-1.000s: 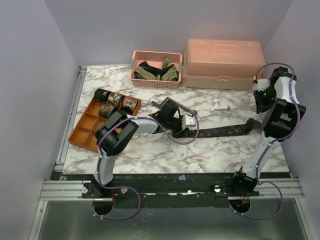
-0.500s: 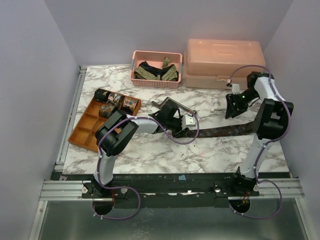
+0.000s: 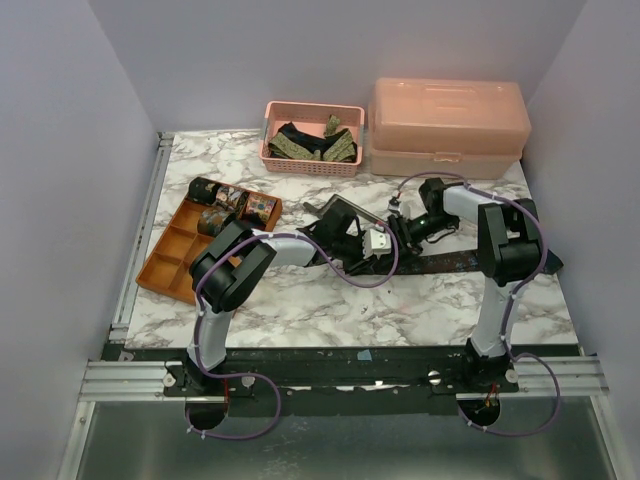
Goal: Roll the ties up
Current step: Roll the tie at the center of the board.
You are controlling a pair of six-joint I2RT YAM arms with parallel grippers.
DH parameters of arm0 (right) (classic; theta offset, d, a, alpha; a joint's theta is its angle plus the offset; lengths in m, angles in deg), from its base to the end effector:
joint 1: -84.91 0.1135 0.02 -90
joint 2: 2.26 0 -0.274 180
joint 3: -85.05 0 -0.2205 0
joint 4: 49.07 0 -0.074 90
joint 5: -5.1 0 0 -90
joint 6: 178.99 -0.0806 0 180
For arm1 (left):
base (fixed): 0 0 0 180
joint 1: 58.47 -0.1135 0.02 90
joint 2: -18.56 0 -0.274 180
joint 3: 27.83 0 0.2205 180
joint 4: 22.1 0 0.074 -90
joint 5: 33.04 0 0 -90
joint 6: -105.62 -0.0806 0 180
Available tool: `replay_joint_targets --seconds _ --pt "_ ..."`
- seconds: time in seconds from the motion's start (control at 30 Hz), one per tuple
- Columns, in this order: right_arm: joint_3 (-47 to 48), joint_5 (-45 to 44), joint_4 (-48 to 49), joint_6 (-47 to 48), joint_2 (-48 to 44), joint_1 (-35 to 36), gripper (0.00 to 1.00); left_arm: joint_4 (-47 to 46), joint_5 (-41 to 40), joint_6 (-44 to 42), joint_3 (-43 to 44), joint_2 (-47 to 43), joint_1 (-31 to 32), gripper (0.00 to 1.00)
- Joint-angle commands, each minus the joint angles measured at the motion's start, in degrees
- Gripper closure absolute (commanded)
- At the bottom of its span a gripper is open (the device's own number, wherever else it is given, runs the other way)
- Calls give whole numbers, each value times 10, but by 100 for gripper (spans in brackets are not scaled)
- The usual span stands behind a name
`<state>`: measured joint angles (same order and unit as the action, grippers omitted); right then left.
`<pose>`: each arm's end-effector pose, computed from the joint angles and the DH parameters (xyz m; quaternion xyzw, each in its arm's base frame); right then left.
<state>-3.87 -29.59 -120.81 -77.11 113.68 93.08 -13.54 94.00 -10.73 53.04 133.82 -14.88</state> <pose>0.3134 0.1119 0.1481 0.1276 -0.8754 -0.4648 0.0360 0.2708 -0.3248 0.1425 0.6022 0.6398 -0.3447 0.3306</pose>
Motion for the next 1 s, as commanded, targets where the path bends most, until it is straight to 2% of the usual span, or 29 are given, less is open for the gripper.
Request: replay_joint_targets --seconds 0.0,0.13,0.2,0.37,0.47,0.53,0.63,0.97 --pt "-24 6 102 -63 7 9 47 126 -59 -3 -29 28 -5 86" --pt "-27 5 125 -70 24 11 52 127 -58 -2 -29 29 -5 86" --pt "-14 5 102 -60 27 11 53 131 -60 -2 -28 28 -5 86" --pt "-8 -75 -34 101 -32 -29 63 134 -62 -2 -28 29 -6 86" --pt "-13 -116 -93 196 -64 -39 74 131 -59 1 -26 30 -6 86" --pt "-22 -120 -110 214 -76 -39 77 132 -60 1 -25 30 -6 86" --pt "-45 -127 -95 199 -71 -37 78 133 -61 -1 -25 31 -6 86" --pt "-105 -193 54 95 -80 -12 79 134 -60 2 -25 31 -6 85"
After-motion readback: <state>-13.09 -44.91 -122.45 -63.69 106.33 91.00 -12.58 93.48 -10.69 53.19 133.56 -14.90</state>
